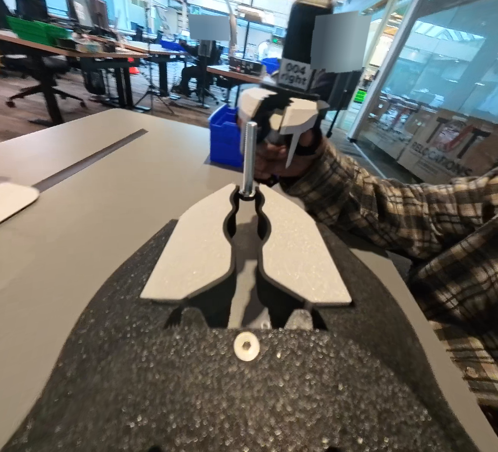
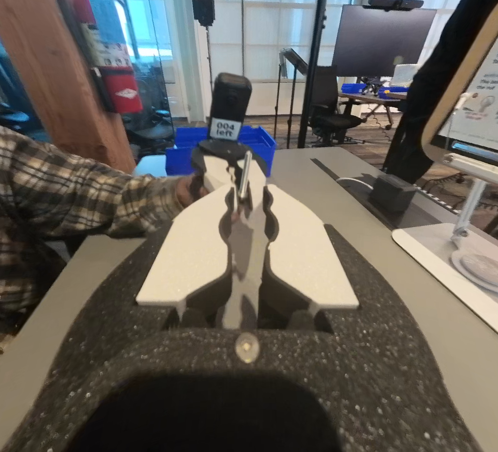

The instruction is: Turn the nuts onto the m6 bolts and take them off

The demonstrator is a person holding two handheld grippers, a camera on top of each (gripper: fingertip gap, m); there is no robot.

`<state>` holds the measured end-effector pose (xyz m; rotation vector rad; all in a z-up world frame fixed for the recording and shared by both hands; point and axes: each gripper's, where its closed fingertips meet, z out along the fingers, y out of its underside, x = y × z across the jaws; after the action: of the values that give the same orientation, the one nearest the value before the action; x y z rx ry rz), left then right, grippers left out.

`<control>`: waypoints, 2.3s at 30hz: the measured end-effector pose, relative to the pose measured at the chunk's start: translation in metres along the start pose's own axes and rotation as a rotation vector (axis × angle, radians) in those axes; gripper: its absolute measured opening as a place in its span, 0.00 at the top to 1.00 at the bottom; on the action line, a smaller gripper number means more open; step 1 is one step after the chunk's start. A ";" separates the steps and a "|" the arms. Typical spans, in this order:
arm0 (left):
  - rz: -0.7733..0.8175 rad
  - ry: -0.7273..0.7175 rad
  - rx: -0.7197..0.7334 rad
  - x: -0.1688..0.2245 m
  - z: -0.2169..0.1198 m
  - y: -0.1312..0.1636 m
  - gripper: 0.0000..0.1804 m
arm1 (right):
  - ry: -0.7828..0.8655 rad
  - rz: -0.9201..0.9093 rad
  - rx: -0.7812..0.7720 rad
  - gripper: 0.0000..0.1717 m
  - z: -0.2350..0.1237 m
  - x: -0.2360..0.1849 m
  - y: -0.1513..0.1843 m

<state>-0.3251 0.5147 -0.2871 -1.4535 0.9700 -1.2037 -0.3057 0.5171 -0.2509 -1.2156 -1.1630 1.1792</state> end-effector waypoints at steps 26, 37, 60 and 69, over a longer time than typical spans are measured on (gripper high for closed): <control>-0.028 -0.127 0.157 -0.011 -0.098 0.028 0.94 | -0.122 0.023 -0.839 0.91 0.030 -0.060 0.190; -0.021 -0.135 0.136 -0.013 -0.094 0.033 0.94 | -0.135 0.014 -0.828 0.94 0.037 -0.058 0.197; 0.059 -0.071 -0.018 0.021 -0.057 0.053 0.94 | -0.136 -0.130 -0.725 0.94 0.049 -0.052 0.025; 0.088 -0.065 -0.052 0.025 -0.052 0.056 0.94 | -0.202 -0.144 -0.730 0.94 0.076 -0.058 0.029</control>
<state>-0.3707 0.4690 -0.3354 -1.4657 1.0166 -1.0681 -0.3848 0.4630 -0.2790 -1.5260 -1.8993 0.7923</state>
